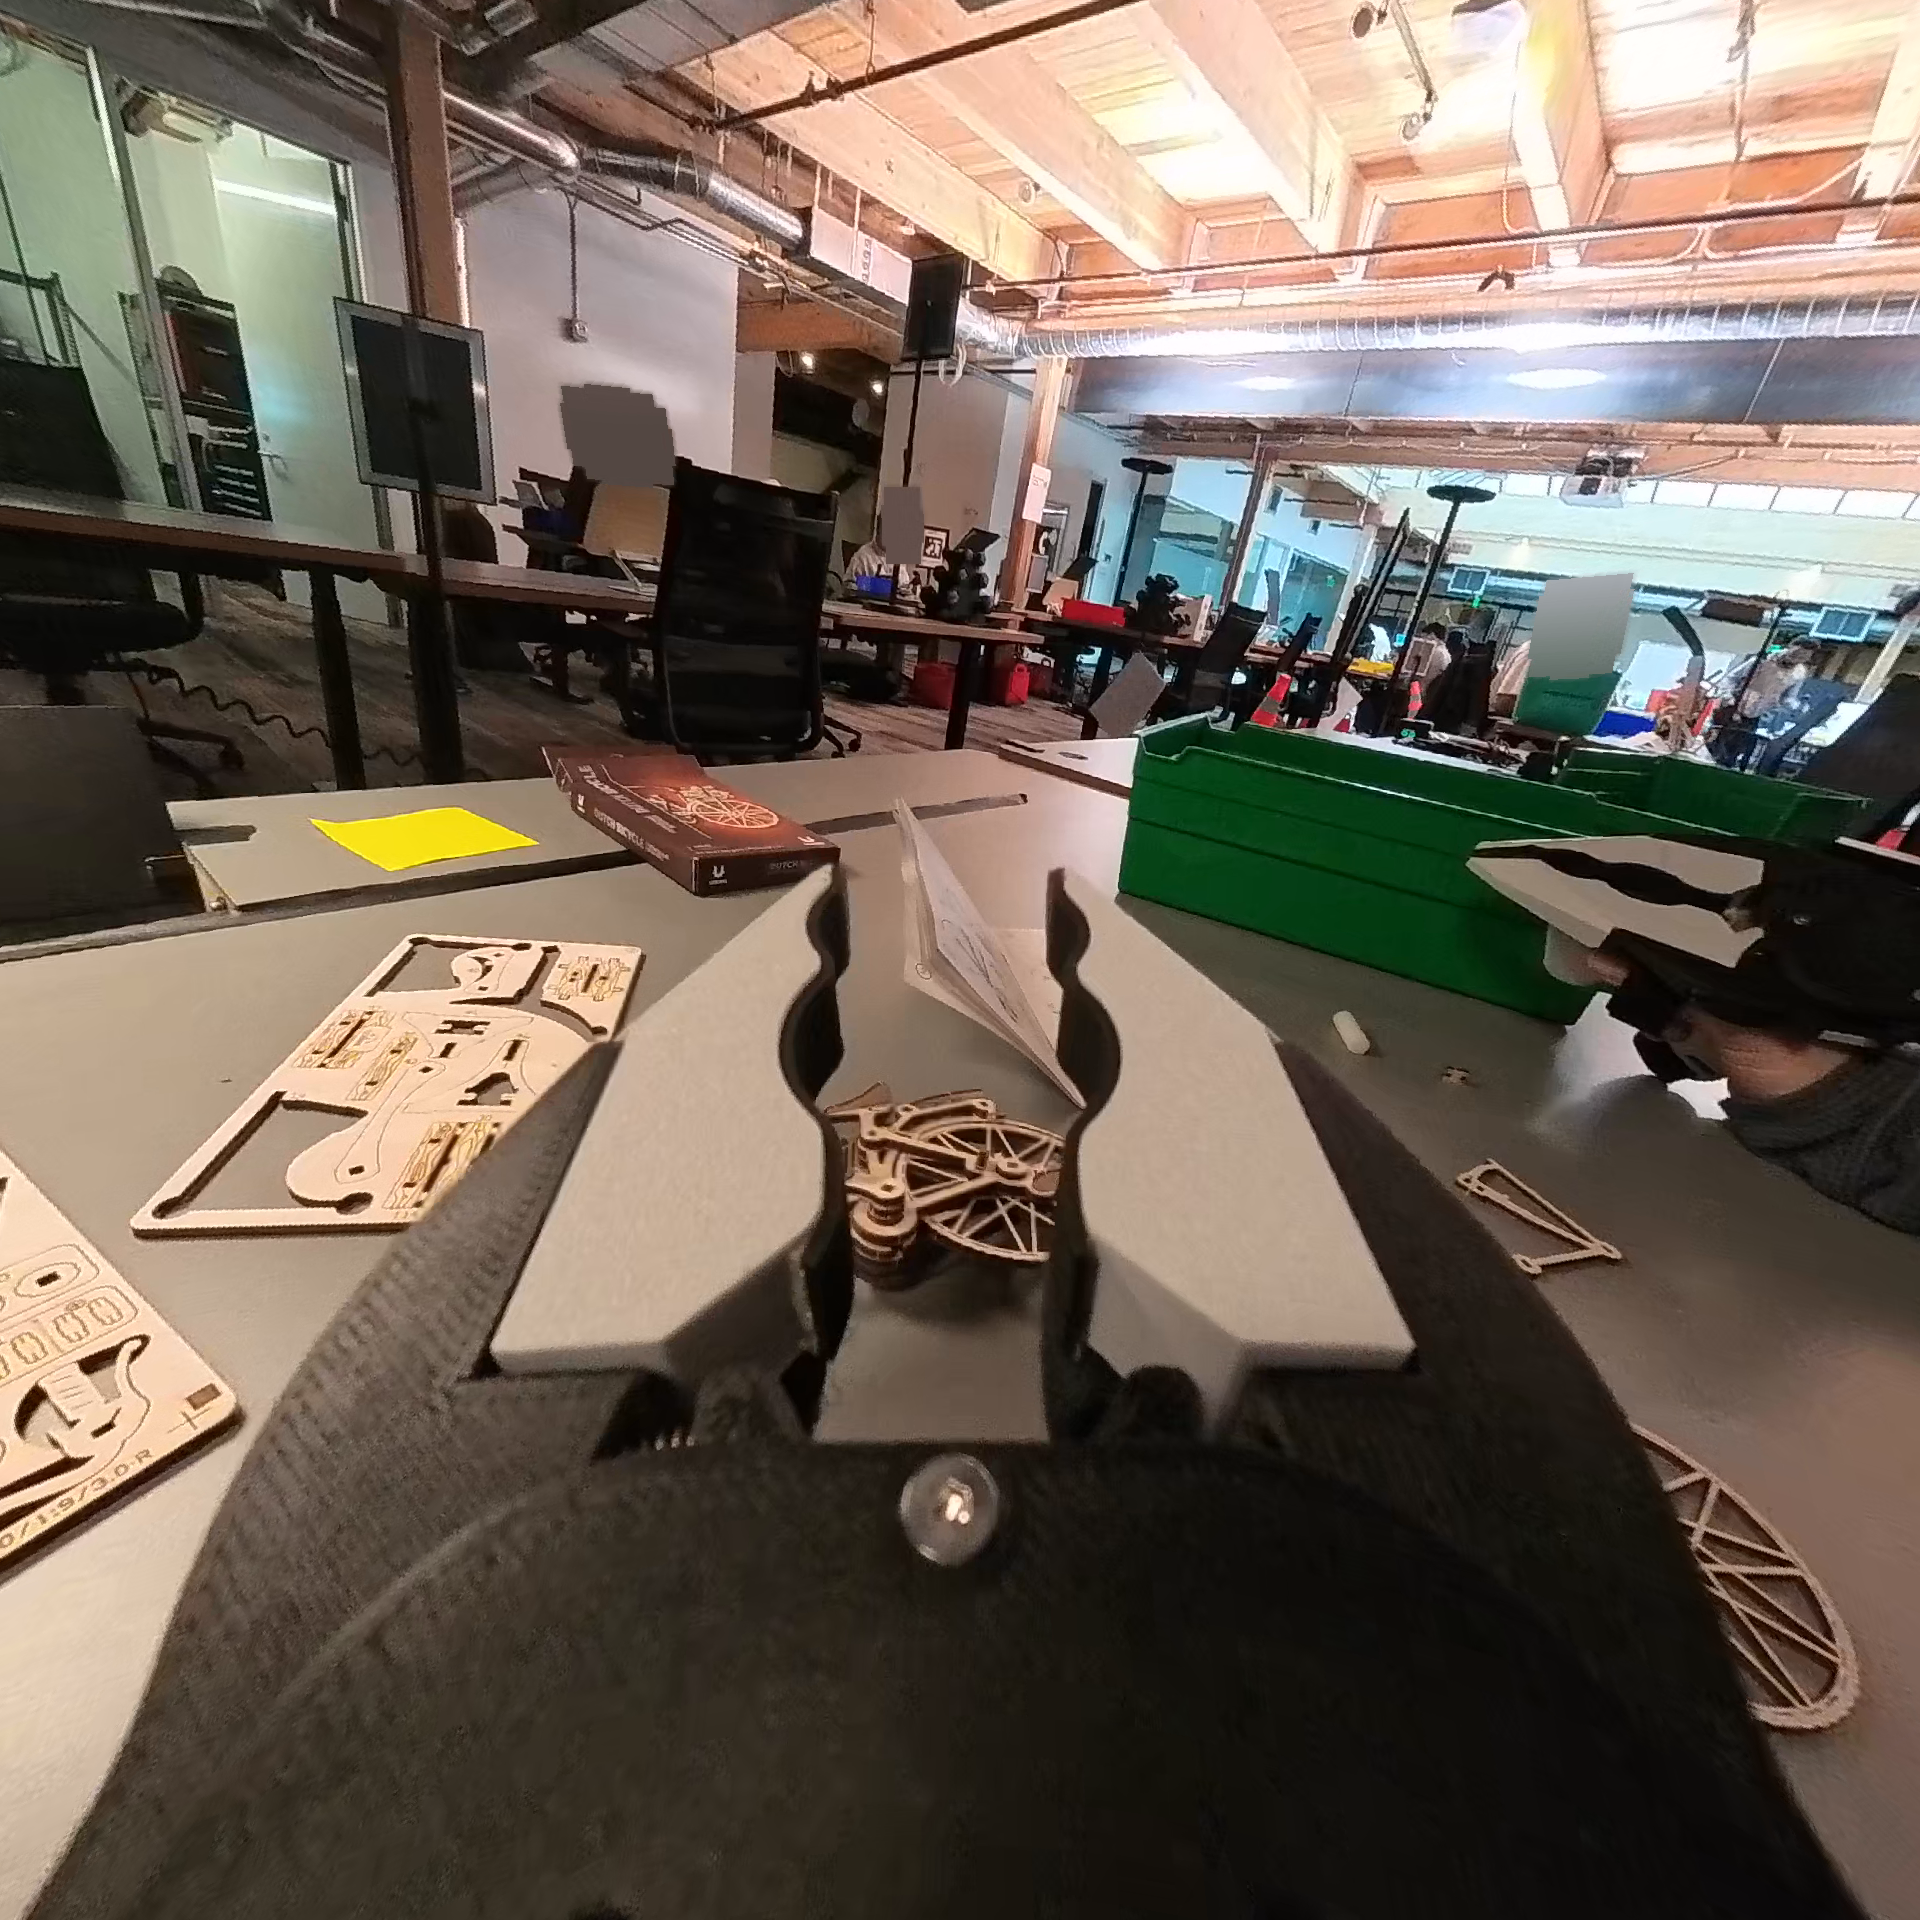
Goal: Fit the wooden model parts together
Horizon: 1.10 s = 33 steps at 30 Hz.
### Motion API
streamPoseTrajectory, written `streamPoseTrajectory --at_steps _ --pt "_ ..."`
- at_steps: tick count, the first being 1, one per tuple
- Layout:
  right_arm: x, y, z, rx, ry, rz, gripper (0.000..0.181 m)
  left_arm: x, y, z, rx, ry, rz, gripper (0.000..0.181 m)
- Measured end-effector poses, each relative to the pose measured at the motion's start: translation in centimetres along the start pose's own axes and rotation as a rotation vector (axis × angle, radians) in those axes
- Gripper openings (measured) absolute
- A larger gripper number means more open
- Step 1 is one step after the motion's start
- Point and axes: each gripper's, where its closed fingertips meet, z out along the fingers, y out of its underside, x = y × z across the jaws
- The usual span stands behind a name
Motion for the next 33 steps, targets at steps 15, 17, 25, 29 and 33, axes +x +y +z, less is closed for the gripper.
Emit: streamPoseTrajectory --at_steps 15,17,25,29,33 --pt "-0.05 0.01 0.06 -0.002 -0.004 -0.006 0.002 -0.21 -0.21 -0.1 0.012 -0.006 -0.002 0.036" --pt "-0.05 0.01 0.08 -0.002 -0.005 -0.007 0.002 -0.27 -0.31 -0.14 0.018 -0.009 -0.003 0.036" --pt "-0.04 0.02 0.1 -0.003 -0.006 -0.009 0.002 -0.27 -0.18 -0.08 0.012 -0.005 -0.009 0.036" --pt "-0.03 0.03 0.09 -0.003 -0.006 -0.01 0.002 -0.31 -0.17 -0.07 0.012 -0.005 -0.013 0.036" --pt "-0.88 -0.59 0.01 0.027 -0.058 0.005 0.004 -0.33 -0.11 0.04 0.012 -0.006 -0.013 0.036"
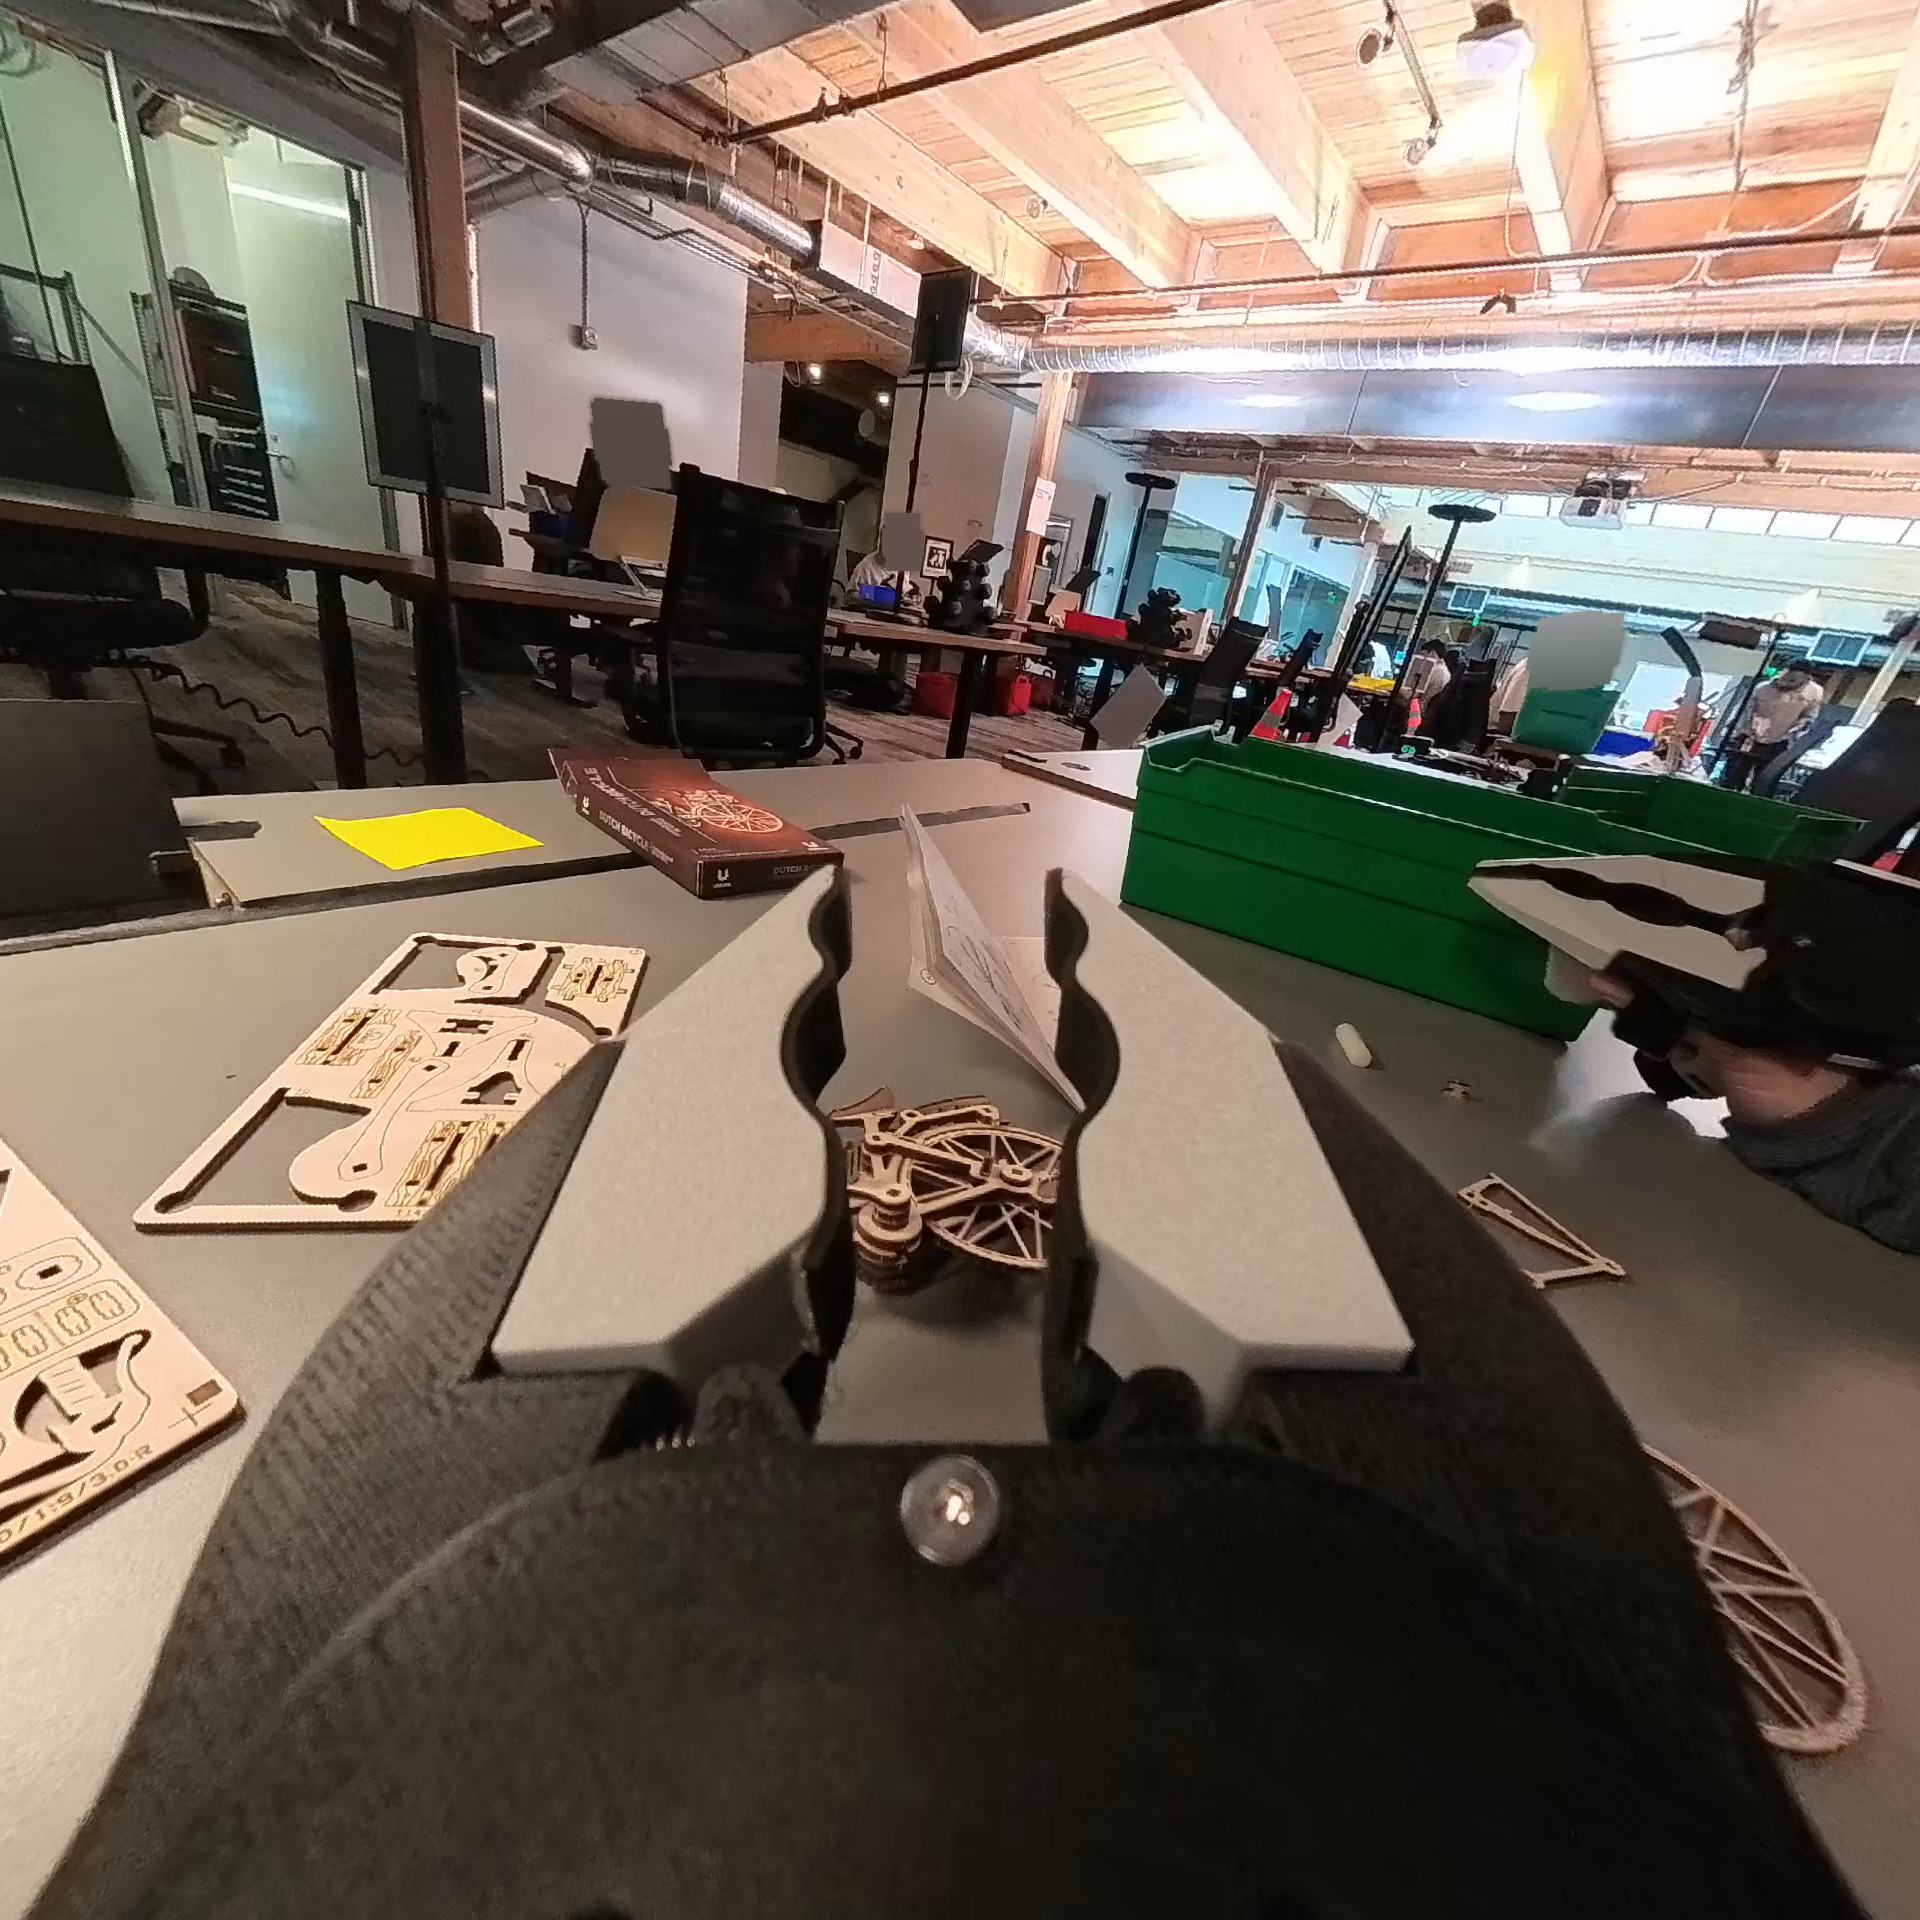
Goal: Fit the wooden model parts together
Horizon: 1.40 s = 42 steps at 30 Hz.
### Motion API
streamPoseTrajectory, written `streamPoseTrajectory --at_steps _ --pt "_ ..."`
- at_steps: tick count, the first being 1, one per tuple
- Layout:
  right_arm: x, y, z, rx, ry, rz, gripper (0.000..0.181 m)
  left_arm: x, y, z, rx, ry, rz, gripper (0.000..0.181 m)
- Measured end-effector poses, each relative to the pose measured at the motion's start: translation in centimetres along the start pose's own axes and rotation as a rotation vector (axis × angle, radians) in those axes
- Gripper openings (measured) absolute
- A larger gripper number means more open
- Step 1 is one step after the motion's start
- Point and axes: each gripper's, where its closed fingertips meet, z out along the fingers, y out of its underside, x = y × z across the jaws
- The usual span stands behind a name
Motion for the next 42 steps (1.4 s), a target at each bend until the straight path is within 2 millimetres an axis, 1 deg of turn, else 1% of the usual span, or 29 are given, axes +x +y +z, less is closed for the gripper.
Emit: streamPoseTrajectory --at_steps 1,2,4,5,6,7,8,9,10,11,12,14,16,18,20,24,27,30,33,36,38,40,42 --pt "-1.4 -0.9 0.1 0.038 -0.084 0.022 0.008 -0.1 0.0 0.1 0.002 -0.004 0.004 0.036" --pt "-3.7 -2.0 0.2 0.066 -0.21 0.054 0.011 -0.1 0.1 0.3 -0.002 -0.007 0.007 0.036" --pt "-9.9 -4.2 0.8 0.02 -0.54 0.148 0.017 0.0 0.3 0.4 -0.016 0.001 0.008 0.036" --pt "-12.7 -5.2 1.2 -0.031 -0.681 0.181 0.025 0.1 0.2 0.3 -0.01 0.003 0.009 0.036" --pt "-14.9 -6.0 1.9 -0.094 -0.78 0.199 0.029 0.1 0.1 0.2 -0.005 0.006 0.011 0.036" --pt "-16.5 -6.2 2.9 -0.167 -0.835 0.203 0.028 0.1 0.1 0.2 -0.005 0.008 0.011 0.036" --pt "-17.7 -6.2 4.1 -0.227 -0.862 0.192 0.031 0.1 0.1 0.1 -0.005 0.006 0.012 0.036" --pt "-18.8 -6.3 4.9 -0.249 -0.902 0.192 0.031 0.1 0.1 0.1 -0.004 0.006 0.011 0.036" --pt "-20.0 -6.4 5.3 -0.279 -0.966 0.209 0.028 0.1 0.0 0.0 -0.002 0.008 0.009 0.036" --pt "-21.0 -6.1 5.7 -0.33 -1.015 0.217 0.027 0.0 0.0 0.0 -0.001 0.008 0.007 0.036" --pt "-21.7 -5.4 6.0 -0.38 -1.048 0.198 0.027 0.0 -0.1 0.0 0.0 0.007 0.007 0.036" --pt "-22.6 -4.2 6.5 -0.441 -1.078 0.148 0.025 0.2 0.0 0.0 -0.002 0.017 0.008 0.036" --pt "-22.9 -4.3 6.8 -0.458 -1.106 0.178 0.018 0.5 0.0 0.0 -0.005 0.024 0.021 0.036" --pt "-23.0 -4.2 6.6 -0.46 -1.135 0.185 0.001 0.6 -0.1 0.0 -0.003 0.026 0.036 0.036" --pt "-22.8 -4.1 5.9 -0.481 -1.166 0.181 0.0 0.8 -0.1 0.0 -0.006 0.033 0.035 0.036" --pt "-20.5 -2.6 3.9 -0.547 -1.182 0.075 0.0 0.9 -0.1 0.0 -0.004 0.037 0.03 0.036" --pt "-18.7 -1.8 2.4 -0.561 -1.18 0.033 0.0 1.1 0.0 0.0 -0.008 0.044 0.033 0.036" --pt "-17.0 -1.2 0.9 -0.535 -1.183 -0.016 0.0 1.5 0.0 0.0 -0.01 0.051 0.057 0.036" --pt "-15.4 -0.6 -1.0 -0.453 -1.194 -0.094 0.0 2.2 0.2 0.1 -0.017 0.065 0.099 0.035" --pt "-13.8 -0.2 -2.4 -0.388 -1.185 -0.08 0.0 3.3 0.4 0.2 -0.025 0.089 0.14 0.035" --pt "-13.0 -0.6 -2.9 -0.332 -1.18 -0.065 0.0 4.4 0.5 0.4 -0.038 0.126 0.168 0.035" --pt "-12.5 -1.5 -3.3 -0.274 -1.186 -0.056 0.0 6.2 1.0 0.9 -0.107 0.212 0.256 0.038" --pt "-12.4 -2.4 -3.6 -0.224 -1.214 -0.058 0.0 8.4 1.8 1.5 -0.177 0.332 0.352 0.042"
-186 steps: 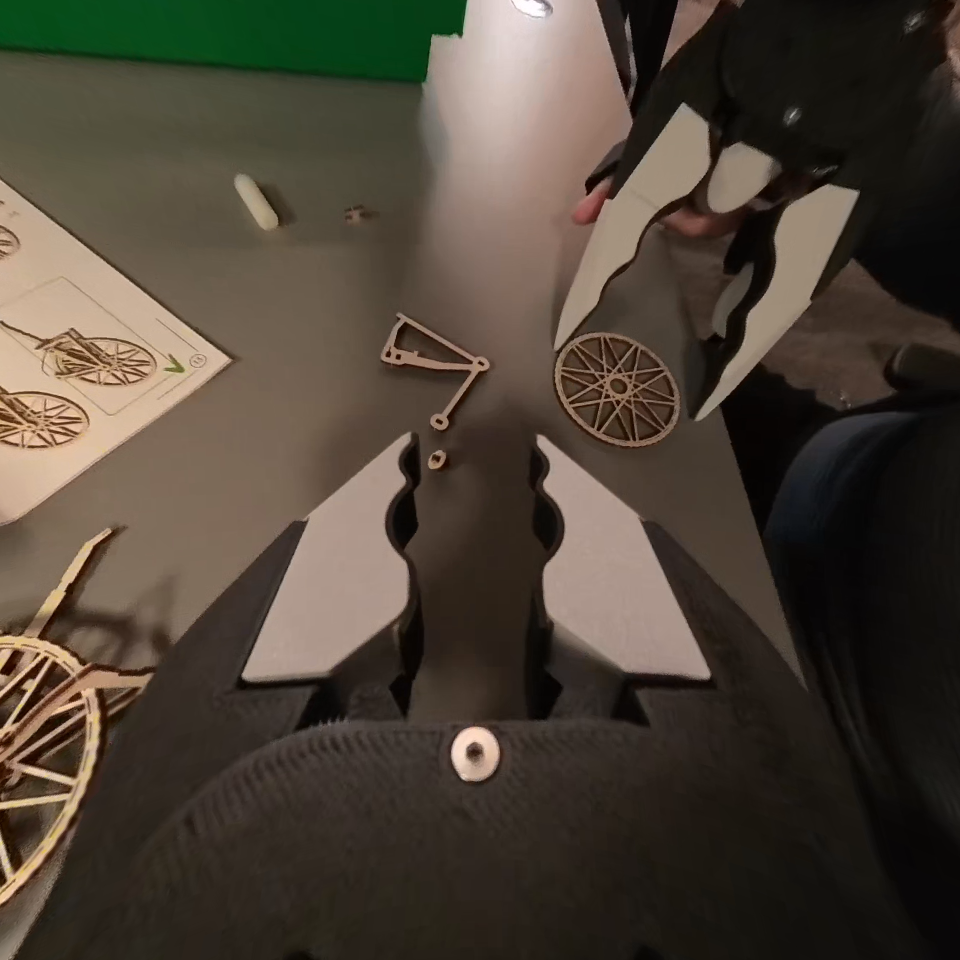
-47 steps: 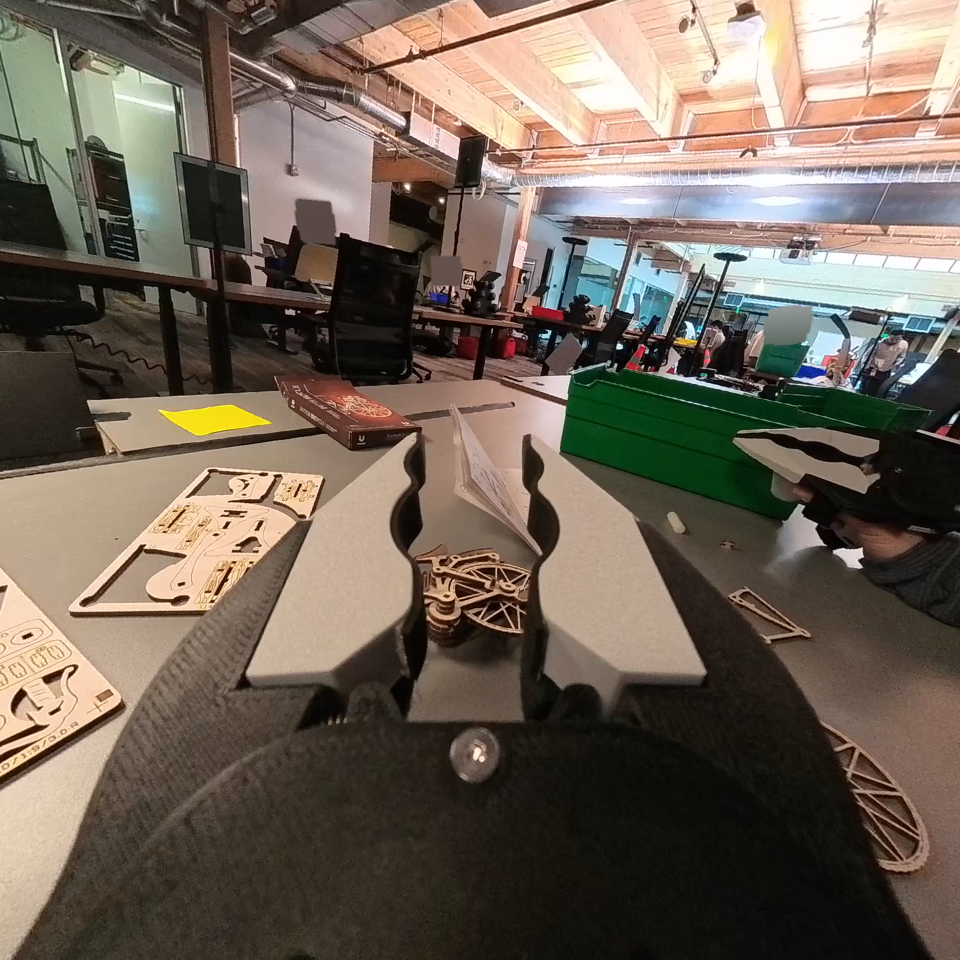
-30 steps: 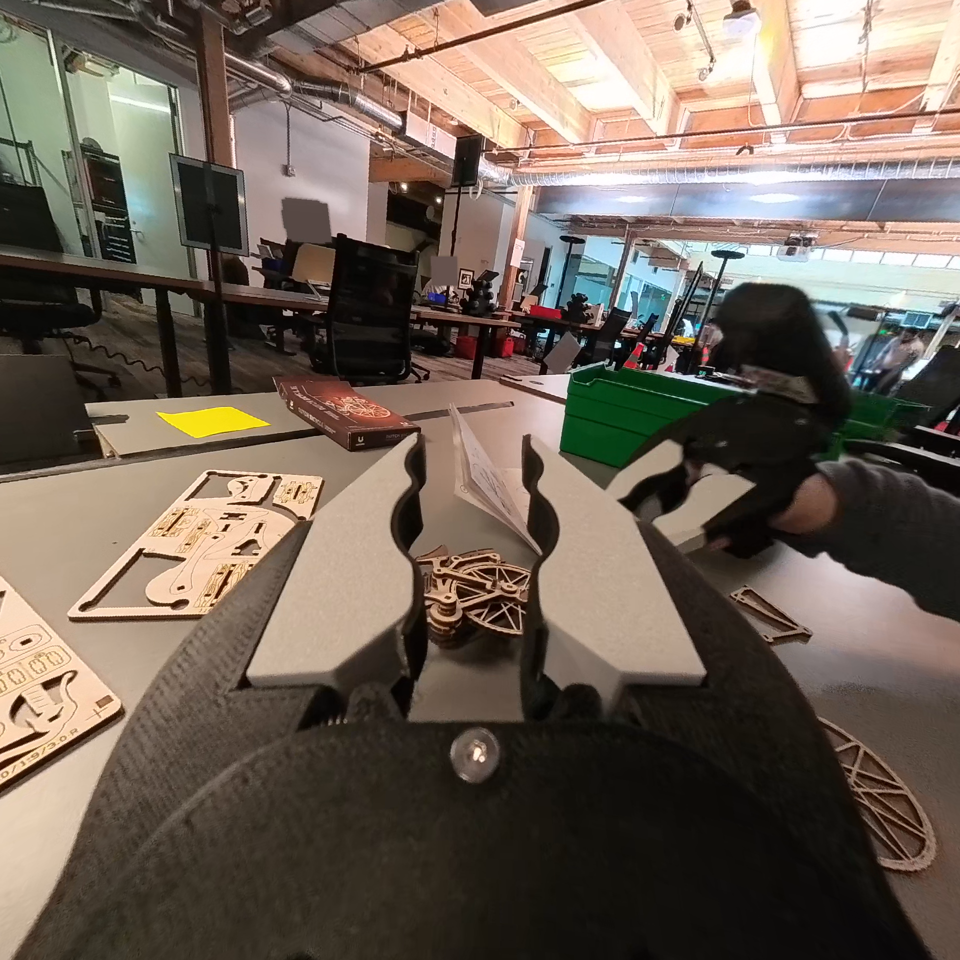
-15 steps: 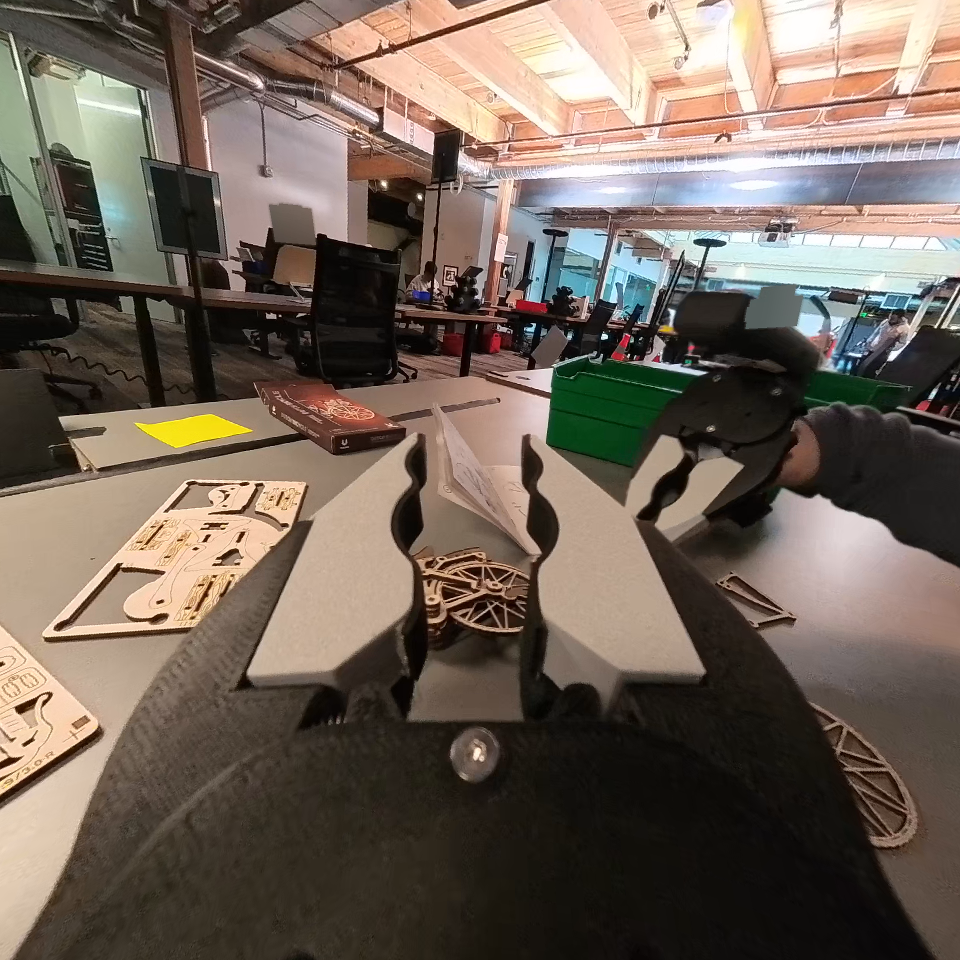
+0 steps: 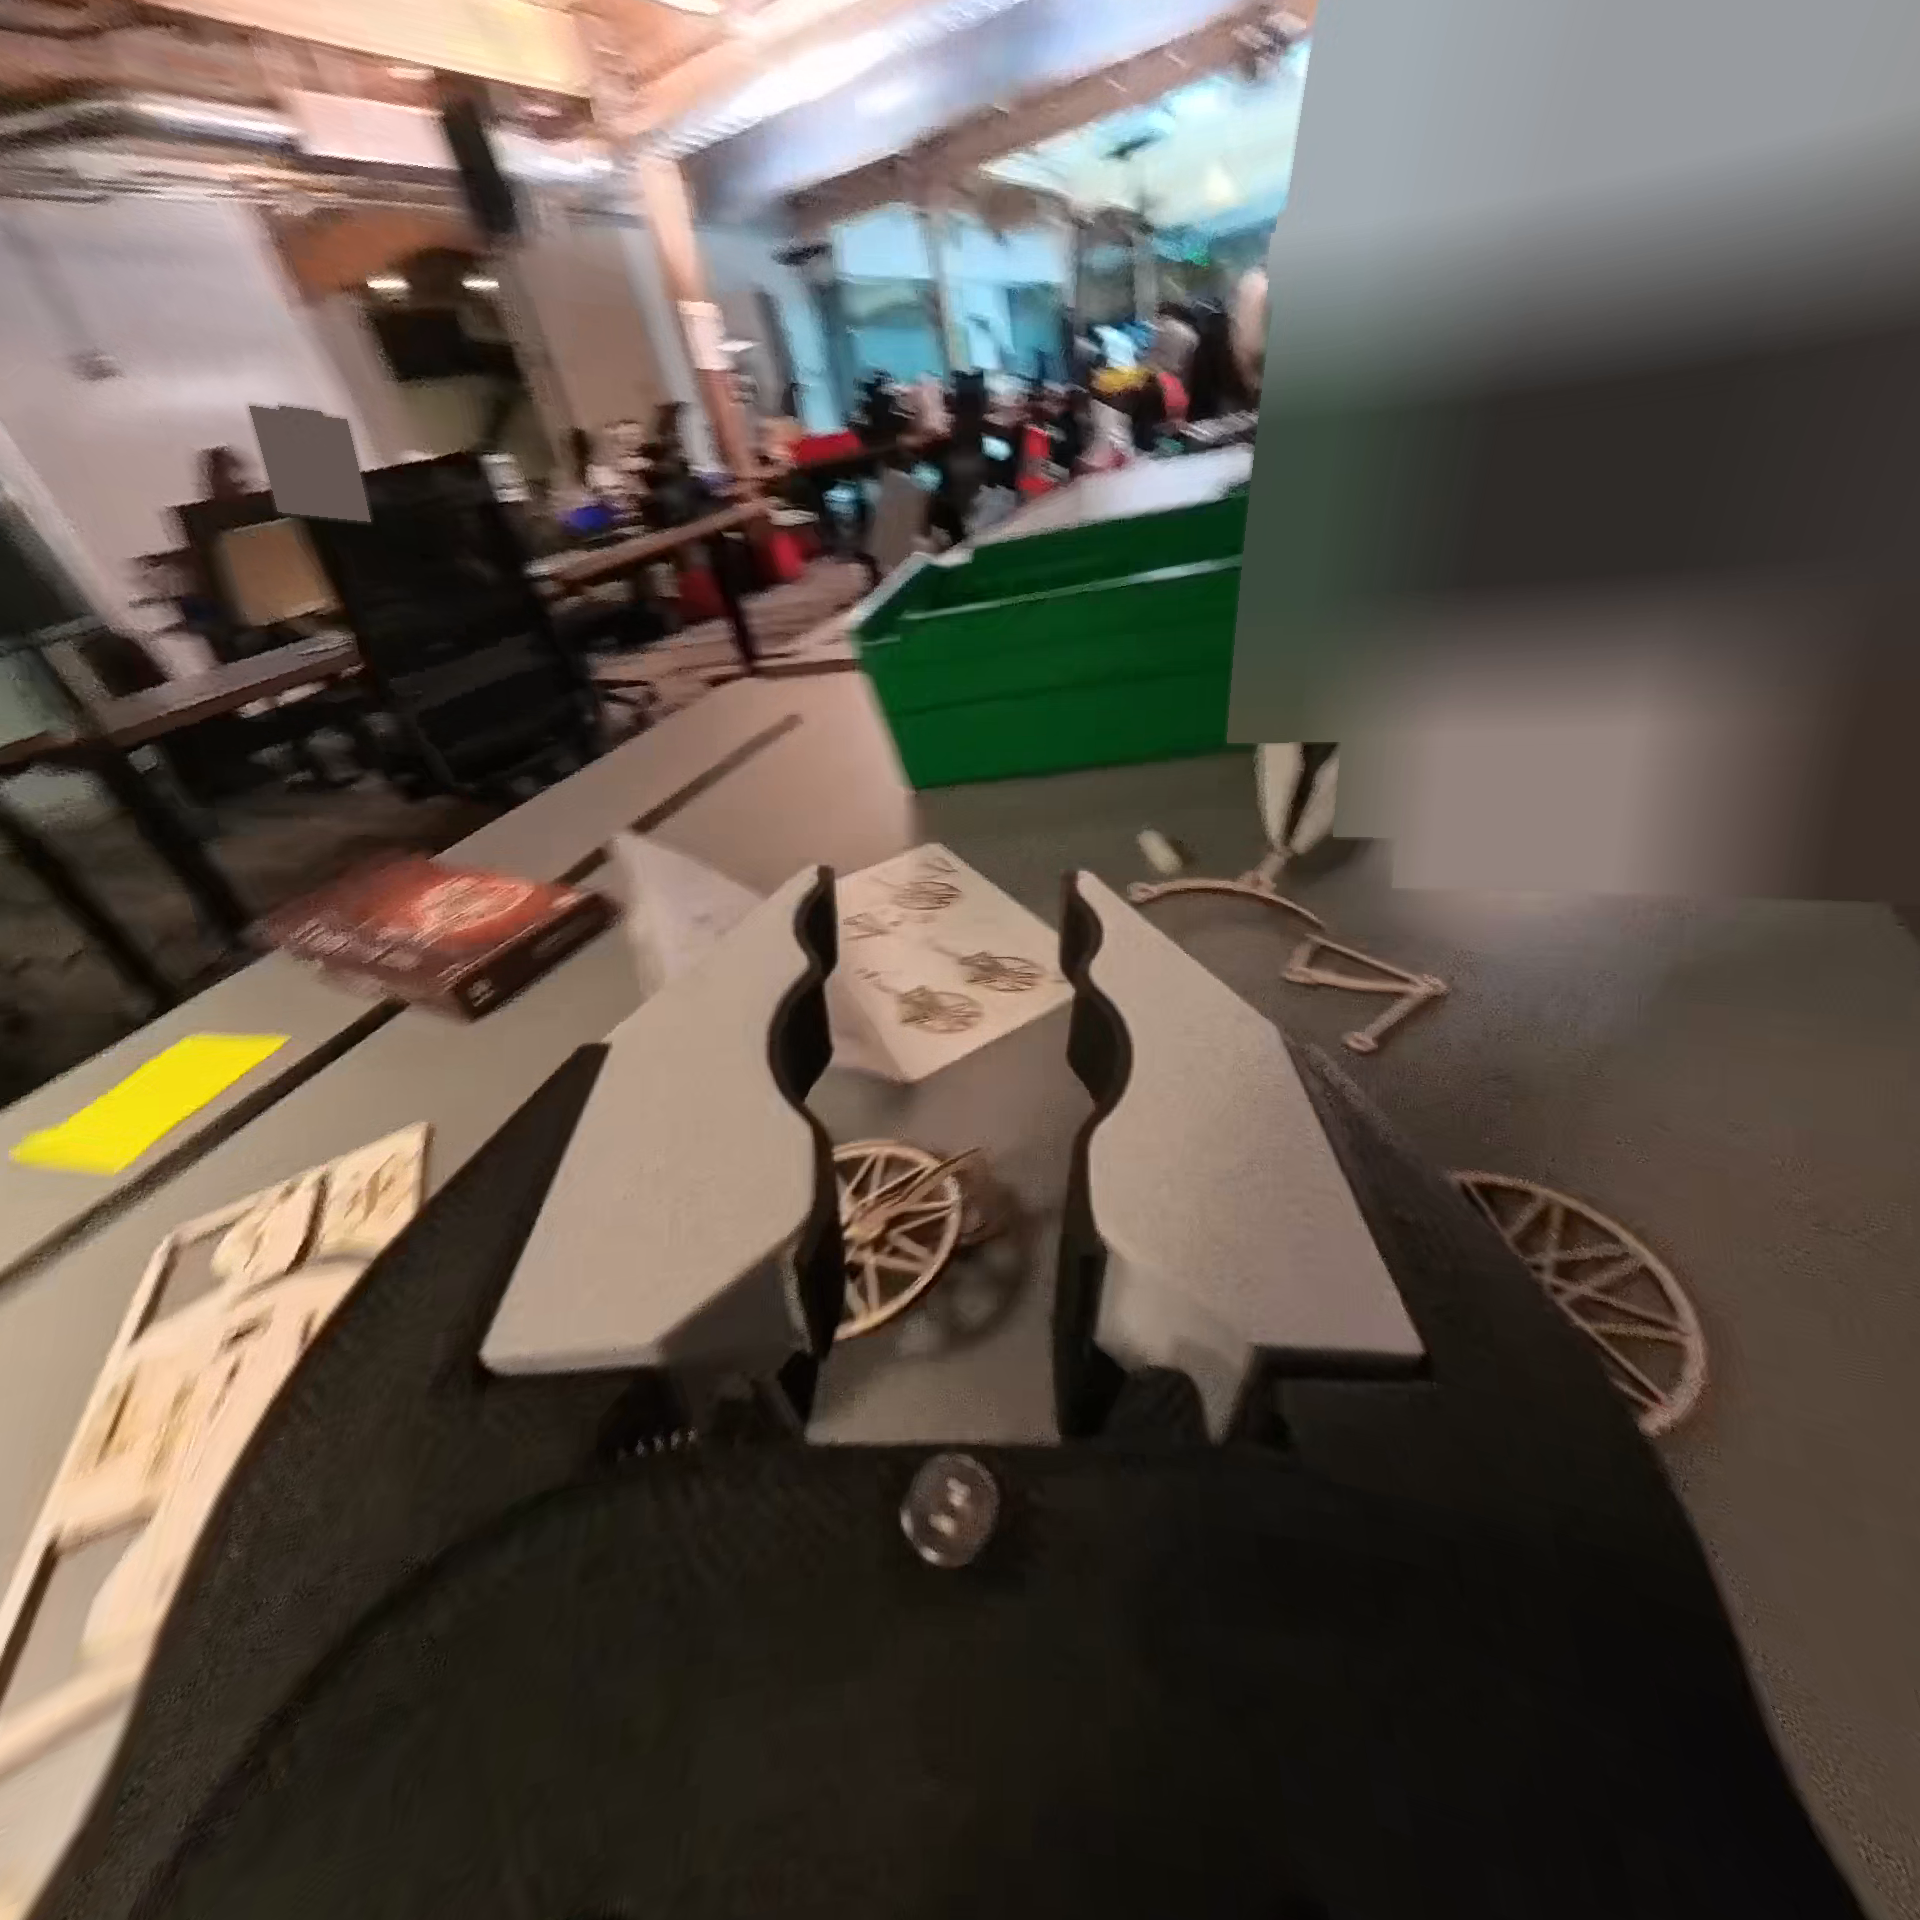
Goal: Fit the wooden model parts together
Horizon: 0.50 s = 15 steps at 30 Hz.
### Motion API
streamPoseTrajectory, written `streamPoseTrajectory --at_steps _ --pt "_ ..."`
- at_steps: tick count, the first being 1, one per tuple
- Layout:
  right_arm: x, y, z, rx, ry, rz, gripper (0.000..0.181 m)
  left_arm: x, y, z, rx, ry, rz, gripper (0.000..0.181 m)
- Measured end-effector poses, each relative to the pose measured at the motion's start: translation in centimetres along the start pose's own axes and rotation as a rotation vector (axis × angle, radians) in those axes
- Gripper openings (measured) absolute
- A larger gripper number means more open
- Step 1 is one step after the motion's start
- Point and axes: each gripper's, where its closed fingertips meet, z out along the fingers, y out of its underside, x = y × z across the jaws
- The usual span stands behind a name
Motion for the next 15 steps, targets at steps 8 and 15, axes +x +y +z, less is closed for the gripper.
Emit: streamPoseTrajectory --at_steps 8,15 --pt "-1.7 -1.7 -0.7 0.048 -0.167 -0.05 0.0 8.3 2.1 5.4 -0.19 0.556 0.081 0.062" --pt "-2.3 -2.4 -1.0 0.088 -0.216 -0.094 0.0 9.8 4.4 5.9 -0.296 0.69 0.058 0.041"
